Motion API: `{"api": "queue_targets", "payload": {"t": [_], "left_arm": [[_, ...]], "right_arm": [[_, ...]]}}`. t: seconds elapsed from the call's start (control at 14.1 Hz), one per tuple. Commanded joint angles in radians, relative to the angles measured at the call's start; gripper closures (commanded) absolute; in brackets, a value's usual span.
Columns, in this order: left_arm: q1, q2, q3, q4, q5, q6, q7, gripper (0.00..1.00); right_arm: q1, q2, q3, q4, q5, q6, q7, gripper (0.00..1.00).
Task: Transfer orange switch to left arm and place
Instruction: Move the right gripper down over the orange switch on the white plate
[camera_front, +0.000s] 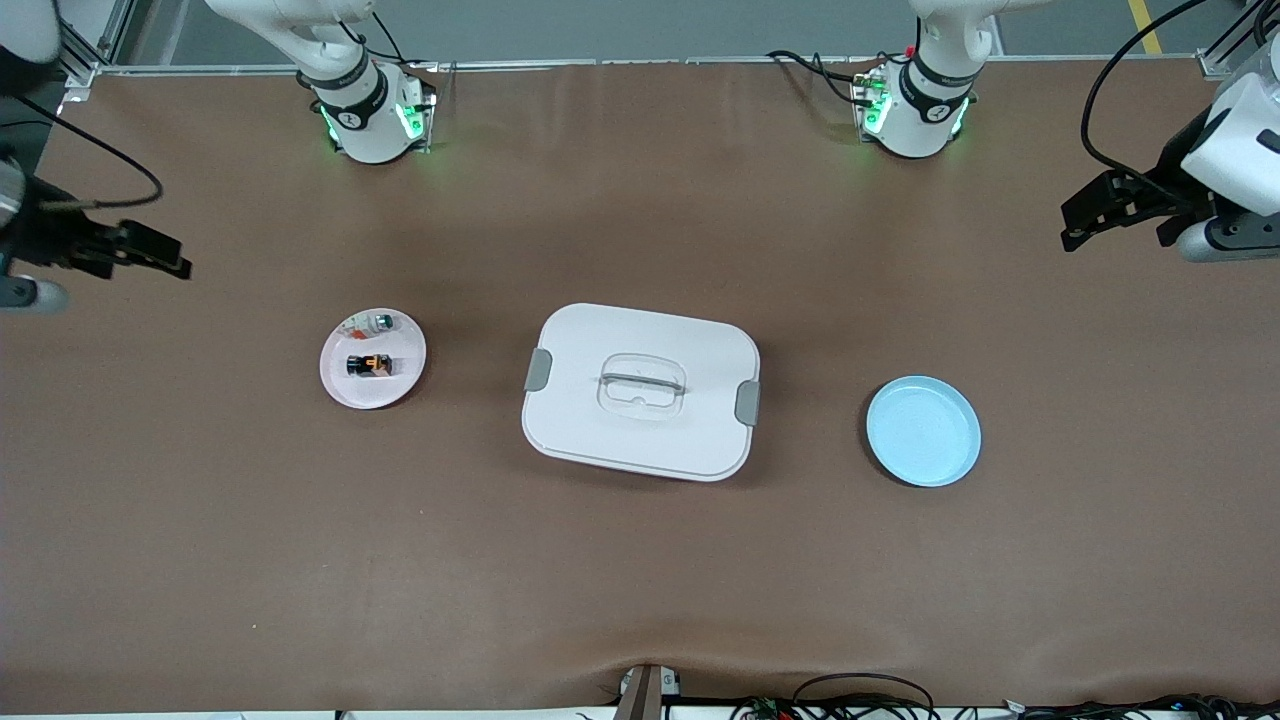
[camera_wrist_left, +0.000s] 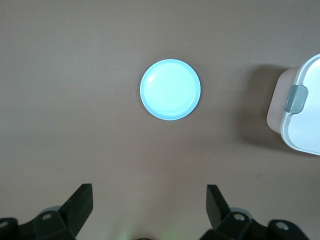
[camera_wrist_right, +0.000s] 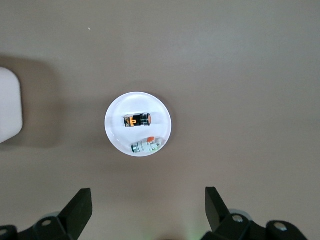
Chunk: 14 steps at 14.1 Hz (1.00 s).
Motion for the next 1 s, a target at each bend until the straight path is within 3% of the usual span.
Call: {"api": "queue_targets", "payload": {"t": [0.0,0.28,0.43,0.93], "left_arm": [[0.000,-0.004,-0.005,0.005,0.007,-0.006,0.005,0.00],[0.006,-0.007,-0.006,0.002,-0.011,-0.002,0.007,0.00],[0.005,-0.007,-0.006,0.001,-0.011,0.001,0.007,0.00],[0.008,-0.021,-0.006,-0.027,-0.011,0.018,0.007,0.00]], "right_arm": [[0.082,-0.028,0.000,-0.171,0.000,0.137,0.095,0.00],[0.124,-0.026,0.002,-0.306,-0.016,0.294,0.122,0.00],[0.165,-0.026,0.002,-0.378,-0.106,0.381,0.126,0.00],[0.165,0.036,0.000,-0.507,-0.111,0.623,0.126,0.00]]}}
